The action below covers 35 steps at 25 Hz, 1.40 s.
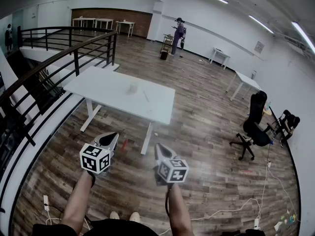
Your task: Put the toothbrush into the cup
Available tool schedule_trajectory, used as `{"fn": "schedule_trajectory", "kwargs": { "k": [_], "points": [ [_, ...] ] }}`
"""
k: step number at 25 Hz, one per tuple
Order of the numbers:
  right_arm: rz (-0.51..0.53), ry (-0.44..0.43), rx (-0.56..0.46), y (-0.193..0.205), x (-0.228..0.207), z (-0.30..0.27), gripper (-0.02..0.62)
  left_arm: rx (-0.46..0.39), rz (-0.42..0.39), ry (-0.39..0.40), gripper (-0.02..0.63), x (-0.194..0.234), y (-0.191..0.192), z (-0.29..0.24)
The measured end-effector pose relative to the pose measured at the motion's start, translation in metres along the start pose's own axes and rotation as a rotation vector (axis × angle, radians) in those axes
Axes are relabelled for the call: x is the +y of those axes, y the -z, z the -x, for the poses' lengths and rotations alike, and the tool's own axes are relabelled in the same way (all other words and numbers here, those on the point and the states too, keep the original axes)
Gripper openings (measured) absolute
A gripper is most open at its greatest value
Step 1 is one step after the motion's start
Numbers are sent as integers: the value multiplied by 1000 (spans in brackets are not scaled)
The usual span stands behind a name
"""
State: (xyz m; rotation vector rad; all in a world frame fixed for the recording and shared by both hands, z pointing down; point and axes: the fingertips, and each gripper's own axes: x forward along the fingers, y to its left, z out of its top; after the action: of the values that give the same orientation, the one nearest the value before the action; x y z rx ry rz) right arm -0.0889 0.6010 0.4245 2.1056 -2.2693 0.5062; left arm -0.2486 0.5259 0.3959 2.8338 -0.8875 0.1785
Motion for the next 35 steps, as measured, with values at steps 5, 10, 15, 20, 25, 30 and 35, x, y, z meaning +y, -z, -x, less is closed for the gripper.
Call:
{"fn": "schedule_trajectory", "kwargs": {
  "k": [5,10,15,20,25,30,35],
  "points": [
    [26,-1,-33,-20,-7,-16,8,-36,-17,11,8,8,-18,-16],
    [25,-1,-27,-19,-6,-21,8,-30,-9,9,8,14,-16,-19],
    [14,1,-42,-20,-5,-20,8,-19,-4,20,8,14,-11,-21],
    [-13,2,-40,-19,-7,-23,8,-16,4,26,8,19,-8,-24],
    [-12,-5,-27,-15,-3,-31,8,-14,-5,26,8,26,-6,-26],
    [-12,-2,-13,-13,7,-47,8,-7,-12,37,8,41,-8,-28],
    [-12,0,-10,-10,22,-65,8,-1,-13,43,8,62,-6,-24]
  ]
}}
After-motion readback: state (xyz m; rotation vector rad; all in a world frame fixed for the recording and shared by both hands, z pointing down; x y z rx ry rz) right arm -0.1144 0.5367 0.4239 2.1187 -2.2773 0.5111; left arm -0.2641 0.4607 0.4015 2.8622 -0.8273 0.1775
